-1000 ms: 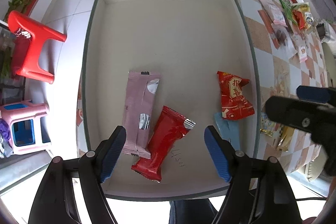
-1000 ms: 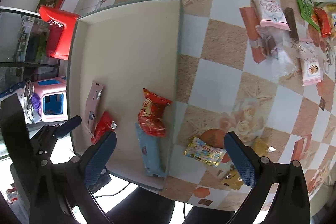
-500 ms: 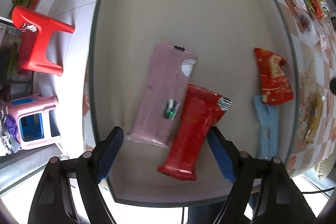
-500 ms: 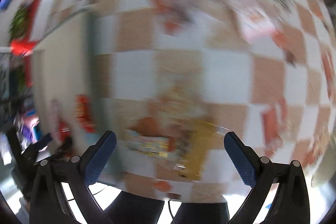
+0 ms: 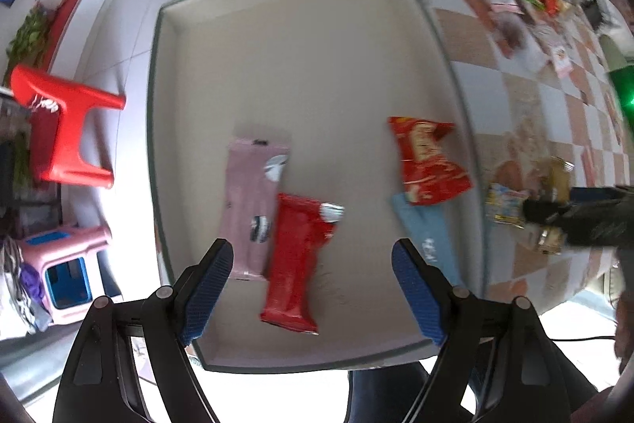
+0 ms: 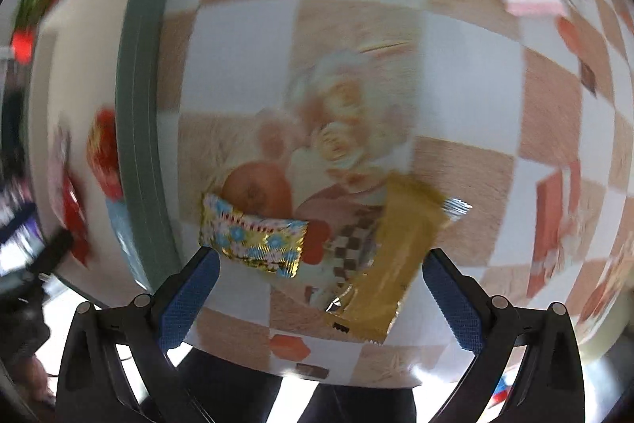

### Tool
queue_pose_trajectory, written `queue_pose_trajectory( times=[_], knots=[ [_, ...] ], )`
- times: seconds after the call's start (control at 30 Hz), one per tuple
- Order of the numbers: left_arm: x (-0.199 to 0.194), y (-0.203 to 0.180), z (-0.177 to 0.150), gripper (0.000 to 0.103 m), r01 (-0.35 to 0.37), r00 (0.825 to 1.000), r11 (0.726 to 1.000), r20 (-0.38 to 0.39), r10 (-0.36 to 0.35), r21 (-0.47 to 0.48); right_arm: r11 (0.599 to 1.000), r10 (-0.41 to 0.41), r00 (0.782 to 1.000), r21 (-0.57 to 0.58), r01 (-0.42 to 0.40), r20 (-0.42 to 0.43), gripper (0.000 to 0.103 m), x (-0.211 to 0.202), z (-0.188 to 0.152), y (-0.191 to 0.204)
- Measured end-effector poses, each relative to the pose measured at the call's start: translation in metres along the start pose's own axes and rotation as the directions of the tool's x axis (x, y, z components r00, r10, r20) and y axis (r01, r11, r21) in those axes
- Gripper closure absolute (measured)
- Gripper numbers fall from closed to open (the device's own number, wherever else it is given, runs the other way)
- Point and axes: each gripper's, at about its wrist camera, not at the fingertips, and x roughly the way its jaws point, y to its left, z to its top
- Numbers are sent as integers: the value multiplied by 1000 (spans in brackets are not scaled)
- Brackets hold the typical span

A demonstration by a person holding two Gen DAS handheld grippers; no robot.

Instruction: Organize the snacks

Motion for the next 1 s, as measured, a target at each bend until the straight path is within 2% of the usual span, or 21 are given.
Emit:
queue_pose_trajectory(
  times=[0.1,0.2,0.37,0.5,0.57,0.67,0.73,0.83,0.9,1.0],
  knots=[
    [-6,-14,0,17,3,1000,1000,0,-3,21,997,-65,998,-46,66,26,0,7,0,6],
    [-9,-25,0,17,2,1000,999,-3,-2,40,994,-110,992,-17,111,67,0,4,2,-7],
    [-16,-42,3,17,17,1000,997,-1,-17,76,985,-106,989,147,91,104,0,-7,7,-78],
    [-21,-62,9,17,45,999,992,-3,-45,115,955,-130,987,280,100,91,0,-18,0,-136],
    [-23,-73,12,17,69,998,989,-7,-69,128,939,-99,991,338,62,92,0,-23,-7,-155],
    [-26,-96,20,17,100,995,982,-1,-101,160,930,-29,995,368,-8,96,0,-25,-20,-160],
    [-26,-119,27,17,88,996,974,3,-90,208,939,4,995,341,-38,98,0,-21,-28,-153],
    [-16,-134,31,17,62,998,961,-2,-64,268,972,42,993,225,-66,109,0,-22,-38,-119],
    [-12,-143,35,17,38,999,955,-4,-39,293,994,21,995,106,-32,102,0,-20,-40,-95],
    [-11,-146,39,17,27,1000,958,-3,-27,285,997,-68,993,-34,72,101,0,-13,-39,-65]
  ],
)
